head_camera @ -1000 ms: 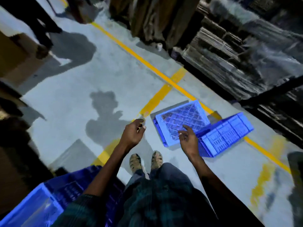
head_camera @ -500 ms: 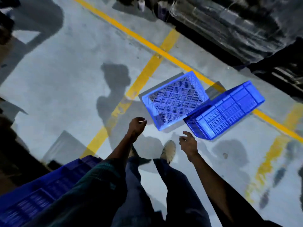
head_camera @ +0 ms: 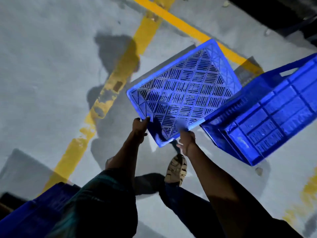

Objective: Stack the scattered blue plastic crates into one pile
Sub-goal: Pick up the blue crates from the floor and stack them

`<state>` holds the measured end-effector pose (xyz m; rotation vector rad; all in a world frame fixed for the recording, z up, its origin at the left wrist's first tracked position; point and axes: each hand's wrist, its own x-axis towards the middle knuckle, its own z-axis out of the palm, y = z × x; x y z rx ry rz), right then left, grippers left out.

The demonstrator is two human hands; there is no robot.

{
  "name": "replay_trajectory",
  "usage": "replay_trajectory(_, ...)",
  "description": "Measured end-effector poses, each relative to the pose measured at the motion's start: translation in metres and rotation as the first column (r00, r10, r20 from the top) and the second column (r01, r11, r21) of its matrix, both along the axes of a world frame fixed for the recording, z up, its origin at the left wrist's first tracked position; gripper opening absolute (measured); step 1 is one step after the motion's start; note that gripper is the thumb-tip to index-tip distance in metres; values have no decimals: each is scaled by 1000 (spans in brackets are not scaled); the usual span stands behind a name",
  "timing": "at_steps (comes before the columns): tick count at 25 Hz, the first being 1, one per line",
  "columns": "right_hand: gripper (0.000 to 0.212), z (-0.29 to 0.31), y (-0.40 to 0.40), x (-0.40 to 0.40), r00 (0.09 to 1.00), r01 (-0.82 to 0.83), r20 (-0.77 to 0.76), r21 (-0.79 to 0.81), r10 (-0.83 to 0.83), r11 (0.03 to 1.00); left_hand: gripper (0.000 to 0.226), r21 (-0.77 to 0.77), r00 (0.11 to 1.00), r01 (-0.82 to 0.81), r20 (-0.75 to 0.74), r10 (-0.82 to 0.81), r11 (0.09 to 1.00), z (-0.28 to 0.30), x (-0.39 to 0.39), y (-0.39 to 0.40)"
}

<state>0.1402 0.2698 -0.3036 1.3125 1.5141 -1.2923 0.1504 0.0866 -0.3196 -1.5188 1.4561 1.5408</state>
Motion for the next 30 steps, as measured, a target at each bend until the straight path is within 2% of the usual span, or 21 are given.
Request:
replay_trajectory(2, 30, -37, -6, -3, 997, 64, 38, -11, -64, 998, 44, 70, 996, -92, 4, 92, 993, -34, -6, 3)
replay_trajectory(4, 32, -57, -12, -3, 996, 71, 61, -22, -70, 997, 28, 26, 986, -165, 0, 165, 986, -53, -5, 3)
replay_trajectory(6, 25, -62, -14, -1, 994, 88, 63, 2, -88, 996, 31, -32, 986, -164, -11, 164, 986, -59, 1, 1)
replay_trajectory(9, 35, -49, -9, -1, 991, 131, 31, 38, -133, 991, 44, -12, 996, -67, -63, 66, 998, -44, 2, -6)
replay_trajectory(11, 33, -28, -4, -5, 989, 148, -18, 13, -147, 989, 48, -54, 991, -4, -131, -3, 999, -17, -8, -10)
replay_trajectory(14, 24, 8, 0, -12, 976, 163, -138, -37, -167, 986, 38, -106, 961, 36, -268, -64, 994, 30, -32, -15)
replay_trajectory(16, 35, 37, -2, -17, 956, 181, -221, -67, -191, 981, 36, -158, 942, 93, -304, -138, 983, 63, -51, -18)
replay_trajectory(18, 42, 68, -3, -25, 925, 258, -250, -138, -286, 956, 33, -205, 926, 131, -324, -194, 970, 100, -72, -17)
replay_trajectory(21, 38, 114, -7, -39, 853, 457, -139, -267, -503, 848, 32, -311, 897, 146, -359, -258, 939, 155, -94, -12)
replay_trajectory(23, 40, 140, -13, -40, 866, 454, -72, -298, -494, 839, 30, -323, 898, 142, -356, -259, 936, 183, -99, -13)
replay_trajectory(25, 33, 174, -26, -29, 894, 409, -46, -324, -446, 853, 34, -350, 901, 136, -346, -263, 927, 218, -92, -26)
replay_trajectory(30, 25, 270, -73, 15, 921, 359, 0, -395, -390, 846, 66, -597, 835, 85, -394, -384, 798, 319, -39, -78)
